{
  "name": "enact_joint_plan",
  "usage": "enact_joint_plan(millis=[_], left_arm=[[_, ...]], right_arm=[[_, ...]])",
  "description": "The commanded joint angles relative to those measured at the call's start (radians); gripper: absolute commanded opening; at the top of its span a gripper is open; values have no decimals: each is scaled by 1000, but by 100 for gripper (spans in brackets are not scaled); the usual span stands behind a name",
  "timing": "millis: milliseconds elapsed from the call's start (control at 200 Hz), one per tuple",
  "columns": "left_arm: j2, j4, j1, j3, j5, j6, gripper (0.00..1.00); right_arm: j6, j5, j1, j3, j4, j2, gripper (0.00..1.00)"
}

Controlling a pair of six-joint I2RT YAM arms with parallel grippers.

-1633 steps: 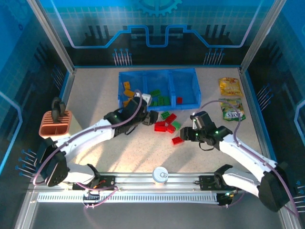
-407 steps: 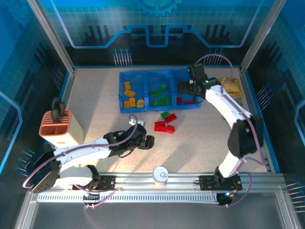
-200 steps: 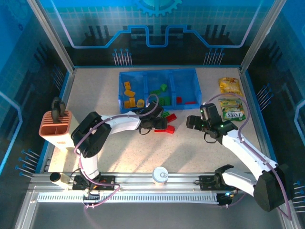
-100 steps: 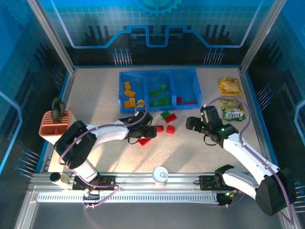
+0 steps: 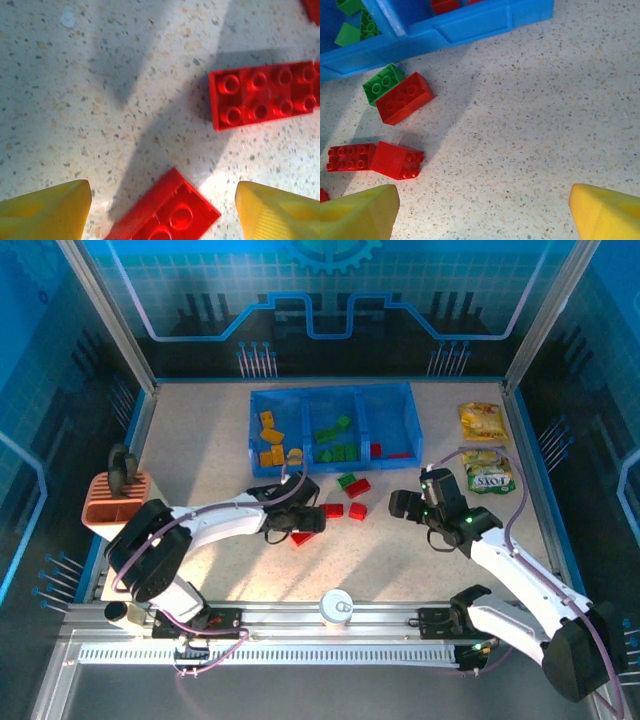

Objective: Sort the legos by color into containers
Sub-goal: Pick up the lego from the middle-left of the table, then place the lego in the container.

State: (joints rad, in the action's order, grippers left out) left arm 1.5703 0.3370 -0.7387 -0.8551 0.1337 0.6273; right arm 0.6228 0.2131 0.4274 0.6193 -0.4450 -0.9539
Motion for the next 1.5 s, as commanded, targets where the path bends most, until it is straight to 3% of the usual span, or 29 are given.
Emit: enact_joint_plan(millis=[0,280,415,525,705,890,1095,1491], left_arm=[[-24,53,-28,36,-3,-32,77],[9,72,-57,30,5,-43,74],[33,84,-57,19,23,-52,59],[61,111,-65,-4,42,-66,55],[69,139,-79,-28,79,-69,39],[2,149,-80,-106,70,-101,34],[41,143,-70,-377,62,-209,35],[593,276,-5,-1145,-10,-298,36]], right_arm=[[28,18,13,-24,-3,7,89],[39,-3,17,-23,23,-19,89],[43,-5,25,-29,34,-26,89],[44,-3,30,-29,36,-37,89],[48,-8,35,-28,51,-47,89],[52,8,36,-28,46,-43,88],[82,93,25,-42,-41,18,88],[101,53,11,-108,-146,220,87]])
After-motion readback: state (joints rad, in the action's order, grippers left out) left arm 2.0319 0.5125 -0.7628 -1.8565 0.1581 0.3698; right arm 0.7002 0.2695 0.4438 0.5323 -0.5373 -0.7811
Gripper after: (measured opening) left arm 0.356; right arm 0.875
